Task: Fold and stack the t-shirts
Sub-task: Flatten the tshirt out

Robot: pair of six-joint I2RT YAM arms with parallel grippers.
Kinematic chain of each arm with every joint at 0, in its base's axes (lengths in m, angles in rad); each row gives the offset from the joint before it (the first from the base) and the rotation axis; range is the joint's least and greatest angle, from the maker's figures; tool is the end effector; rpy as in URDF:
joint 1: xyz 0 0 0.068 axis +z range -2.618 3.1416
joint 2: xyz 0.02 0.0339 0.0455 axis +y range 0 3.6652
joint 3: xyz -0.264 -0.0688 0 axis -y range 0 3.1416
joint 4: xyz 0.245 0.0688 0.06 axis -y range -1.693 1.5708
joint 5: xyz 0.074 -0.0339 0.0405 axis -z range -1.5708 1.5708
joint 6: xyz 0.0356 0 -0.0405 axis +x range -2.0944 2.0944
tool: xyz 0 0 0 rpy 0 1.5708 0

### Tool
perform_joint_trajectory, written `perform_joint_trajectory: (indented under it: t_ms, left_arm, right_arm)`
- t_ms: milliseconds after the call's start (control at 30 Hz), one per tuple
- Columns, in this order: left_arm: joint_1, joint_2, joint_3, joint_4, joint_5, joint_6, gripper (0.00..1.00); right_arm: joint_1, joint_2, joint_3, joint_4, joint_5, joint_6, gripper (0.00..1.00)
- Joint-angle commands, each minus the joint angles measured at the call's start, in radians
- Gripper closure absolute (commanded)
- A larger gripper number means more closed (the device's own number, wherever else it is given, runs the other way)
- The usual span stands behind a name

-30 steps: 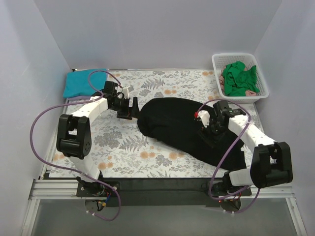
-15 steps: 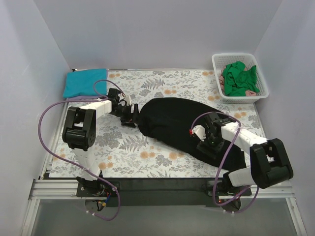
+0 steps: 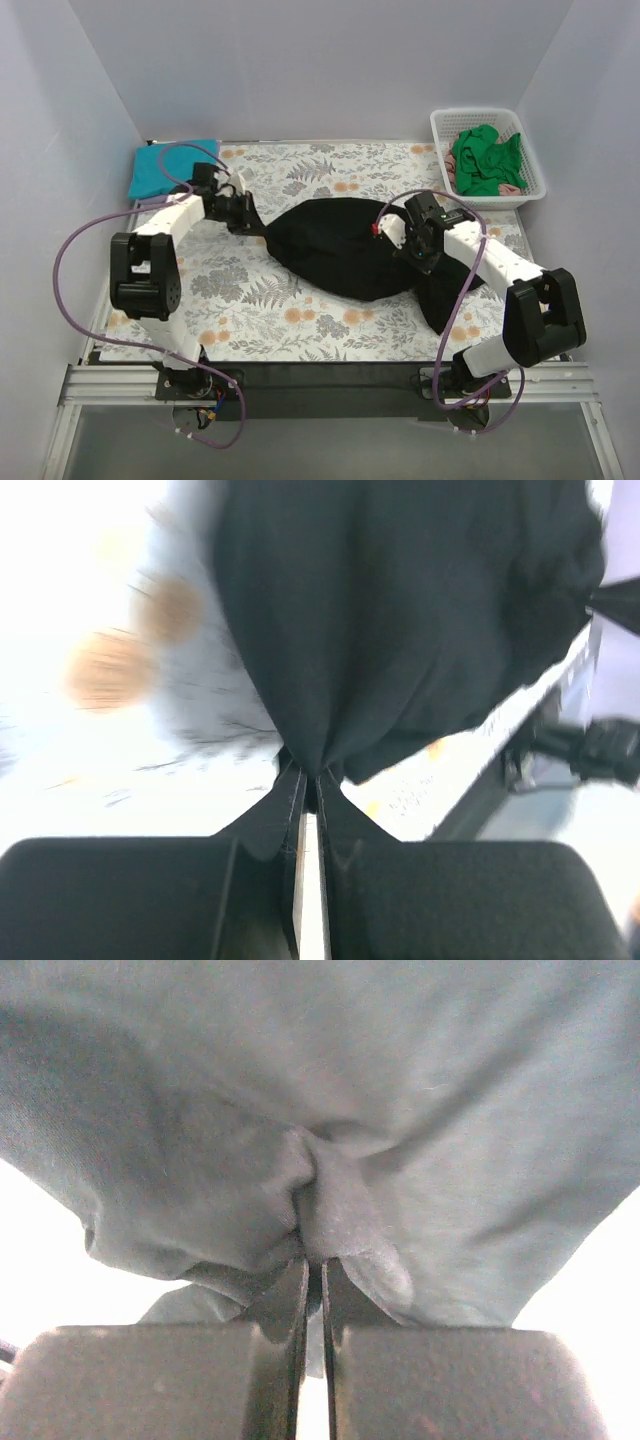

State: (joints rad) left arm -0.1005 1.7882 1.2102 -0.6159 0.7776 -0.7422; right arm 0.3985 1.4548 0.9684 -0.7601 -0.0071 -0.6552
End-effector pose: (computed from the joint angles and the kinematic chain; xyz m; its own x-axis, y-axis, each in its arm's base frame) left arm 0.3472 -0.0601 0.1953 -0.9038 -0.3930 0.1697 -0.3833 0.5665 -0.7295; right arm 0.2478 0.1046 0.2104 -0.4550 -0.8527 -0.2568 -0.8416 0.5060 -0.1888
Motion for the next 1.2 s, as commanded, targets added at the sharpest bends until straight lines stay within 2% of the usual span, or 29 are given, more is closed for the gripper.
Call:
perform_joint_trajectory:
  t_ms: [0,67,167,233,300,367,433,467,533,567,600,633,667,700,733,800,867,1000,1033,1167]
  left_arm:
    - [0.155,-0.142,0.116,-0.125,0.014,0.105,1.0]
    - [0.227,-0.159,0.187,-0.209,-0.001,0.151,1.0]
    - [0.277,-0.182,0.274,-0.323,-0.027,0.25,1.0]
    - [0.283,-0.222,0.278,-0.387,-0.06,0.347,1.0]
    - [0.285,-0.243,0.232,-0.45,-0.08,0.429,1.0]
    - [0.289,-0.288,0.165,-0.55,-0.112,0.574,1.0]
    - [0.292,-0.341,0.027,-0.611,-0.153,0.653,1.0]
    - [0.295,-0.354,-0.013,-0.63,-0.2,0.731,1.0]
    - [0.3,-0.369,-0.098,-0.666,-0.244,0.793,1.0]
    - [0.308,-0.372,-0.104,-0.663,-0.256,0.8,0.88]
    - [0.315,-0.368,-0.094,-0.662,-0.245,0.802,0.72]
    - [0.32,-0.36,-0.043,-0.659,-0.227,0.799,0.59]
    - [0.323,-0.333,0.001,-0.651,-0.2,0.79,0.44]
    - [0.323,-0.308,0.041,-0.638,-0.148,0.75,0.34]
    - [0.318,-0.282,0.137,-0.613,-0.114,0.709,0.33]
    - [0.302,-0.171,0.219,-0.584,-0.072,0.643,0.33]
    - [0.242,-0.1,0.316,-0.527,-0.058,0.558,0.33]
    - [0.116,0.02,0.357,-0.323,-0.148,0.417,0.31]
    - [0.054,0.045,0.373,-0.28,-0.185,0.388,0.31]
    - [-0.014,0.184,0.483,-0.223,-0.195,0.311,0.31]
  right_arm:
    - [-0.021,-0.002,0.145,0.001,-0.002,-0.027,0.99]
    - [-0.033,0.01,0.196,-0.014,-0.004,-0.03,0.99]
    - [-0.036,0.018,0.291,-0.033,-0.034,-0.03,0.99]
    - [-0.03,-0.007,0.282,-0.066,-0.101,-0.049,0.99]
    - [-0.006,-0.03,0.232,-0.114,-0.117,-0.107,0.99]
    - [0.023,-0.046,0.069,-0.155,-0.097,-0.182,0.99]
    - [0.028,-0.08,-0.054,-0.16,-0.073,-0.224,0.99]
    - [0.028,-0.091,-0.127,-0.16,-0.068,-0.236,0.96]
    - [0.026,-0.111,-0.137,-0.18,-0.083,-0.239,0.73]
    - [0.017,-0.119,-0.097,-0.189,-0.1,-0.241,0.38]
    - [0.01,-0.131,-0.065,-0.2,-0.119,-0.238,0.19]
    - [-0.004,-0.134,-0.021,-0.202,-0.14,-0.233,0.08]
    - [-0.044,-0.128,0.024,-0.203,-0.189,-0.228,0.03]
    - [-0.065,-0.094,0.126,-0.202,-0.211,-0.219,0.03]
    - [-0.09,-0.065,0.174,-0.2,-0.24,-0.195,0.03]
    - [-0.173,0.043,0.31,-0.199,-0.254,-0.16,0.12]
    - [-0.258,0.119,0.378,-0.2,-0.254,-0.112,0.22]
    - [-0.386,0.26,0.45,-0.193,-0.237,-0.096,0.27]
    - [-0.417,0.278,0.466,-0.188,-0.228,-0.101,0.28]
    - [-0.493,0.328,0.487,-0.127,-0.174,-0.08,0.34]
